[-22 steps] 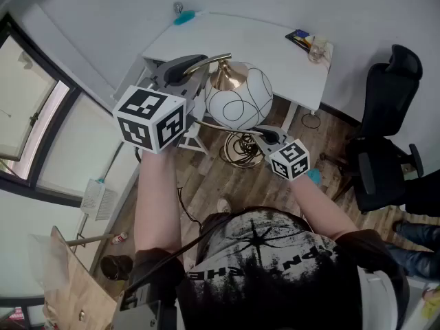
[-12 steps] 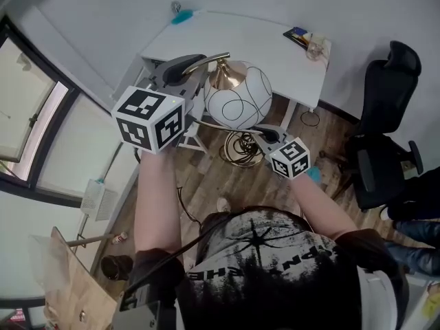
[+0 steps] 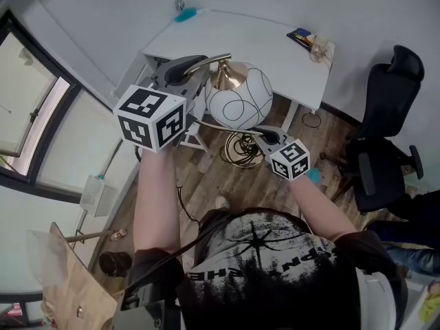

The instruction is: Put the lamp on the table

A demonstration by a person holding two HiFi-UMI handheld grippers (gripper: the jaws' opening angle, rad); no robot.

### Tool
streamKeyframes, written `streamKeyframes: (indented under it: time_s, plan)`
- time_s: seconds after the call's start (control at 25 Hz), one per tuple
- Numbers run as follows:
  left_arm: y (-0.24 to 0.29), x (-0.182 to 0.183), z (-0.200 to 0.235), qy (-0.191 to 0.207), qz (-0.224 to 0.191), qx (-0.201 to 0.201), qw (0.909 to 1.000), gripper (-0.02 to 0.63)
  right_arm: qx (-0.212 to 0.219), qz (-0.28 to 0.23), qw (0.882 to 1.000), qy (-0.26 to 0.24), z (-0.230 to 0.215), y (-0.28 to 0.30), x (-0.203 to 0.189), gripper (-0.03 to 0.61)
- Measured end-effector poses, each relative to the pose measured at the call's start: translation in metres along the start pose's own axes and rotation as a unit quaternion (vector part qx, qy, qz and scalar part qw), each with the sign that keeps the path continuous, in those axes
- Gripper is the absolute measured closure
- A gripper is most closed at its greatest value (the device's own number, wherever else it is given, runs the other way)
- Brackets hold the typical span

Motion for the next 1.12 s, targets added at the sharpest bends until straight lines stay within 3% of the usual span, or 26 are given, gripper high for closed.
streamKeyframes:
  time_s: [0.32,0.56,0.84,1.12]
  plan:
    - [0.011,-0.017,0.017,-0.005,0.007,0.004,1.0000,0.597,0.006,0.004,1.000,0.007,-0.003,0.016,-0.017,0.560]
    - [0.023,-0.014,0.070,-0.019,0.009,-0.011,0.9997,0.597,-0.005,0.018,1.000,0.011,-0.014,0.056,-0.006,0.560]
    - [0.042,-0.019,0.094,-0.004,0.007,-0.034,0.9994,0.597,-0.028,0.009,1.000,0.010,-0.027,0.084,-0.014,0.560]
    - [0.072,-0.003,0.164,-0.006,0.010,-0.068,0.9976,0.598,-0.059,0.017,0.998,0.015,-0.051,0.141,0.005,0.560]
Point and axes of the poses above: the fingertips, and each gripper's own axes: y forward along the fingers, z to its left, x out of its top, the point moved 10 cm from there along -y, backward along the fingers, and after that the axes turned 12 degrees about -y, right-handed, at the moved point
